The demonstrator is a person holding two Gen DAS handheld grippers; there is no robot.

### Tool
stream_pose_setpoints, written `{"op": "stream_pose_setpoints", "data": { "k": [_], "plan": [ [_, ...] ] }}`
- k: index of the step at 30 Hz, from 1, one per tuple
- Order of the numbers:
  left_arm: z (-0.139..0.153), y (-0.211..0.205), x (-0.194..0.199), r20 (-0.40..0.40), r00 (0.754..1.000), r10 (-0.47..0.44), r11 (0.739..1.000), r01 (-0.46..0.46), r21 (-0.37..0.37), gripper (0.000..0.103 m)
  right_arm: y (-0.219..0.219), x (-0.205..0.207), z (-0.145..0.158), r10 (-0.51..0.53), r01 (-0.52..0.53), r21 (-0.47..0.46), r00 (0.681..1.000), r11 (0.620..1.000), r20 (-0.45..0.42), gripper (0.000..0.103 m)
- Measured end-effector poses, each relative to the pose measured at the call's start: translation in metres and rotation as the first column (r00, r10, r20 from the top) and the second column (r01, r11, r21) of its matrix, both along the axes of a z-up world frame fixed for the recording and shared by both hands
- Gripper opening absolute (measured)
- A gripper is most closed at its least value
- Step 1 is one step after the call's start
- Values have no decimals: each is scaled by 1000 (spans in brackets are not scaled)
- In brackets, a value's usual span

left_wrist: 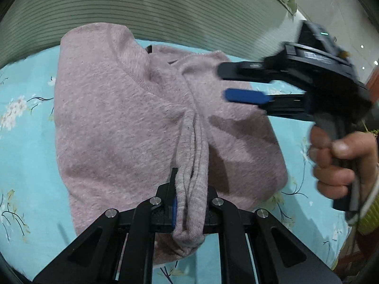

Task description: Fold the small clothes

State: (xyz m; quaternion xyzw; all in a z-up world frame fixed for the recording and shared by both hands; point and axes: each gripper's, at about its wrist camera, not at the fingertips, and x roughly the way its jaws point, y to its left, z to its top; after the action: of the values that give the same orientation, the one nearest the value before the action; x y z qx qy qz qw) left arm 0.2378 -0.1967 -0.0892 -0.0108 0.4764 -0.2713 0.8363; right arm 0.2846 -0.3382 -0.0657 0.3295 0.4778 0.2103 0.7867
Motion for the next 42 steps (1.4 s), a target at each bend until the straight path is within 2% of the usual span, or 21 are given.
{"op": "stream_pose_setpoints", "data": {
  "k": [4,9,12,13,17,19,22,26,27,28,29,32,35,37,39,41,42],
  "plan": [
    [2,-2,-2,13,1000,-13,1000,13,16,10,32,26,5,70,-68,-54,997,996,39,52],
    [-2,-4,-4,0,1000,0,1000,0,-2,10,53,55,4,104,-100,-73,993,992,49,52],
    [-1,-3,-5,-1,1000,3,1000,-3,-1,10,68,71,1,122,-116,-164,992,980,26,52],
    [-1,-2,-4,-1,1000,3,1000,-3,-1,10,70,74,1,117,-110,-193,993,975,25,52],
    [2,2,-2,-10,1000,13,1000,-13,-9,10,55,65,12,40,-25,-199,997,980,71,52],
    [2,4,-1,-16,1000,20,1000,-21,-20,10,46,60,11,-3,18,-239,998,971,62,52],
    [2,4,-1,-20,1000,24,999,-25,-26,10,42,62,3,9,-4,-185,1000,983,27,52],
    [3,2,-1,-22,999,23,1000,-24,-19,10,61,71,6,56,-47,-167,997,985,49,52],
    [2,1,-1,-22,1000,22,1000,-22,-18,10,66,75,4,68,-61,-165,997,984,36,47],
    [3,1,0,-22,1000,20,1000,-21,-17,10,71,79,0,86,-82,-161,996,983,19,12],
    [3,0,1,-23,1000,20,1000,-20,-16,10,73,79,0,96,-93,-159,995,983,12,7],
    [6,0,1,-23,1000,18,1000,-18,-14,10,65,64,17,68,-58,-154,996,986,61,7],
    [9,1,-1,-26,1000,14,1000,-15,-27,10,48,43,27,7,6,-177,998,984,69,7],
    [8,-1,-2,-28,1000,4,1000,-5,-31,10,42,33,24,-17,24,-232,999,972,34,7],
    [8,-3,-5,-28,1000,-12,1000,11,-28,10,36,27,20,-28,28,-242,1000,970,6,12],
    [8,-5,-8,-27,999,-24,1000,23,-19,10,32,20,23,-56,56,-263,998,963,6,31],
    [7,-6,-9,-25,999,-26,1000,26,-12,10,29,15,28,-78,81,-275,997,958,19,51]
  ]
}}
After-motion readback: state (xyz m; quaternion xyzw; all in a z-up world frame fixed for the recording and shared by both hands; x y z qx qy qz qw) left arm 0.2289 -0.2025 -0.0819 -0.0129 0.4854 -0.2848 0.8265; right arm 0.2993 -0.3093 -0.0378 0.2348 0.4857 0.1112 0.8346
